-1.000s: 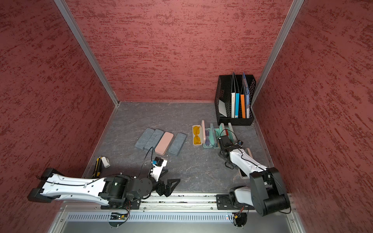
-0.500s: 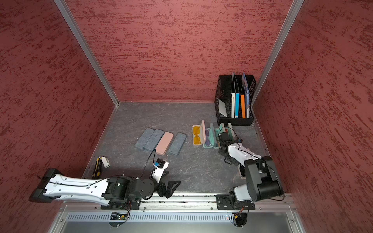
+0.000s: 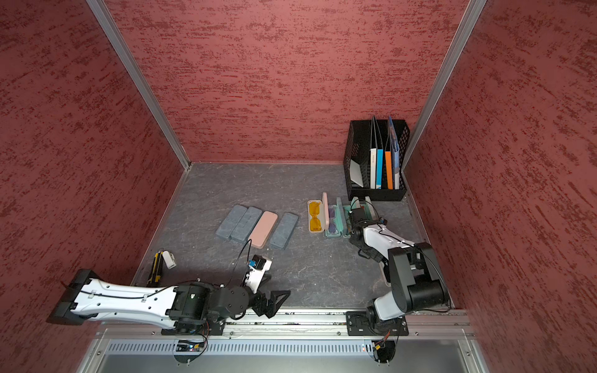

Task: Close the glasses case
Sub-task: Move the glasses case to the center of the board.

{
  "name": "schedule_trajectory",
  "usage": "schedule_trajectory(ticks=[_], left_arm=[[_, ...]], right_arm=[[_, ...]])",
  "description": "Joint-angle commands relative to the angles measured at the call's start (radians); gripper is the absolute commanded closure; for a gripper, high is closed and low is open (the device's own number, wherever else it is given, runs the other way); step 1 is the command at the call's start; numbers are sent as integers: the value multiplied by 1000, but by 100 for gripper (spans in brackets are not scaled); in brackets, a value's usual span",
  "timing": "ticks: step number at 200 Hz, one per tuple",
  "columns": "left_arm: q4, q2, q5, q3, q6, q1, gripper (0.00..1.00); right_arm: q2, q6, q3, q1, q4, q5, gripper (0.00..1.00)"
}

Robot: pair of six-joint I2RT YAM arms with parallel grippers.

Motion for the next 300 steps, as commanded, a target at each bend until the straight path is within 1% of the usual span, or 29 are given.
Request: schedule_trajectory(ticks=[1, 102, 143, 165, 169, 182, 198, 232, 274, 285, 300], left_arm=[[26, -3, 2, -15, 0, 5, 0], [34, -11, 10, -8, 23, 5, 0], [32, -8, 13, 2, 30, 7, 0], [21, -2, 13, 19, 35, 9, 0], [18, 0, 13, 21, 36, 9, 0], [18, 4, 13, 24, 39, 8, 0], [22, 11, 14, 26, 39, 10, 0], [27, 22, 25, 31, 41, 11, 0], [21, 31, 33, 30, 41, 22, 0], [20, 29, 33, 31, 42, 22, 0], [21, 26, 34, 25, 40, 28, 0]], right_arm=[[18, -15, 2, -8, -30, -11, 1], [-36, -17, -19, -8, -48, -13, 1], [-42, -69, 4, -6, -71, -33, 1], [-47, -82, 15, -7, -107, 5, 1], [-75, -85, 15, -6, -112, 13, 1], [-93, -80, 9, -7, -117, 29, 1], [-91, -86, -7, -7, -95, 13, 1], [3, -94, 24, 3, -97, -38, 1], [-32, -88, 20, 29, -108, -17, 1], [-46, -98, 20, 34, -106, -35, 1], [-47, -94, 9, 41, -69, -101, 2]])
